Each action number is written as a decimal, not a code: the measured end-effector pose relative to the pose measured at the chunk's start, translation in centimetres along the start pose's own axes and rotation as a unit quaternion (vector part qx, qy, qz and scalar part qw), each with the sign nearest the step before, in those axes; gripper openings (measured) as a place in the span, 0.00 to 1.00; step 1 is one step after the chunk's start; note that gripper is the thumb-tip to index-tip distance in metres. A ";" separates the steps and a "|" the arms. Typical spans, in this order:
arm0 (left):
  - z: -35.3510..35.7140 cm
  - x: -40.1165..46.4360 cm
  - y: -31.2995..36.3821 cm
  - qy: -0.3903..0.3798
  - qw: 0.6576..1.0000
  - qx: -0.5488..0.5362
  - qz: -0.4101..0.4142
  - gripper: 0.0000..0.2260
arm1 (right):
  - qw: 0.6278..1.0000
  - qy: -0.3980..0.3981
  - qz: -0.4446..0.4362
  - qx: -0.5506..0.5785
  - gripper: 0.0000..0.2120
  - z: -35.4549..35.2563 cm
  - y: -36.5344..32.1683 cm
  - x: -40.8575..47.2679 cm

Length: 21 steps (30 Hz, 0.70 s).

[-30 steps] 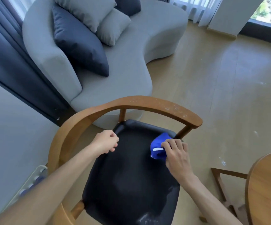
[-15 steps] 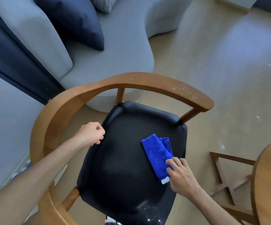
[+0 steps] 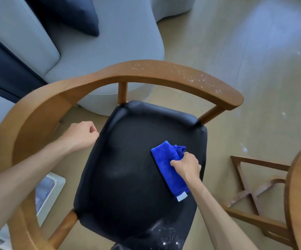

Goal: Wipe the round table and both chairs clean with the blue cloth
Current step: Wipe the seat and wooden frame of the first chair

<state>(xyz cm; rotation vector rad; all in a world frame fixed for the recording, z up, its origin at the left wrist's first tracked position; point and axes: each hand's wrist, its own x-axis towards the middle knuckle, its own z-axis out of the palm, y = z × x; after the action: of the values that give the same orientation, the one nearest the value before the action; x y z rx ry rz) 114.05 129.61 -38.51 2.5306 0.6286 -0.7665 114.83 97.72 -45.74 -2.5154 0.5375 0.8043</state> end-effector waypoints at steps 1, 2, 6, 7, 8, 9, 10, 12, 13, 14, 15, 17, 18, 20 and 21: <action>-0.1 0.1 0.0 0.003 1.000 0.000 0.001 0.05 | 1.000 0.001 -0.010 -0.020 0.07 0.1 0.0 0.0; -0.3 0.2 0.1 0.006 1.000 -0.001 0.003 0.05 | 0.998 0.011 -0.025 -0.052 0.08 0.1 -0.1 0.0; -0.5 0.1 0.6 0.014 1.000 0.000 0.017 0.05 | 0.948 0.162 -0.182 -0.204 0.11 1.9 0.6 -1.6; -0.5 0.1 0.8 0.013 1.000 -0.001 0.021 0.05 | 0.924 0.202 -0.234 -0.226 0.11 2.7 0.7 -2.5; -0.5 0.1 1.0 0.013 1.000 -0.001 0.023 0.05 | 0.902 0.222 -0.272 -0.252 0.10 3.5 0.8 -3.3; -0.5 0.1 1.2 0.014 1.000 0.000 0.026 0.05 | 0.887 0.231 -0.296 -0.270 0.11 4.3 0.9 -4.1; -0.4 0.1 1.4 0.016 0.999 0.001 0.030 0.05 | 0.877 0.233 -0.313 -0.280 0.12 5.1 1.1 -4.7; -0.4 0.1 1.7 0.020 0.999 0.003 0.039 0.05 | 0.875 0.220 -0.327 -0.281 0.13 6.1 1.3 -5.5; -0.4 0.1 1.8 0.021 0.999 0.004 0.043 0.05 | 0.879 0.211 -0.326 -0.275 0.13 6.4 1.4 -5.8; -0.5 0.1 1.8 0.020 0.999 0.004 0.046 0.05 | 0.886 0.203 -0.322 -0.265 0.12 6.4 1.5 -5.9; -0.5 0.1 1.9 0.018 0.999 0.004 0.048 0.05 | 0.893 0.195 -0.321 -0.246 0.12 6.2 1.6 -6.0; -0.7 0.2 1.8 0.016 0.999 0.002 0.050 0.05 | 0.906 0.165 -0.332 -0.205 0.14 5.4 1.8 -5.9; -0.8 0.3 1.8 0.015 0.999 0.000 0.049 0.05 | 0.907 0.145 -0.348 -0.187 0.15 4.9 1.9 -5.9; -0.8 0.3 1.8 0.013 0.999 -0.004 0.048 0.05 | 0.895 0.107 -0.394 -0.180 0.17 4.0 2.2 -5.8; -0.8 0.4 1.9 0.013 0.999 -0.005 0.047 0.05 | 0.883 0.091 -0.418 -0.191 0.18 3.6 2.4 -5.7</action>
<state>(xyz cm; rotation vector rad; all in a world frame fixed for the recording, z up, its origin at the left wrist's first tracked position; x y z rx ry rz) 115.63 128.59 -37.64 2.5443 0.5175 -0.6956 107.75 98.91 -45.60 -2.7790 -0.7109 0.3454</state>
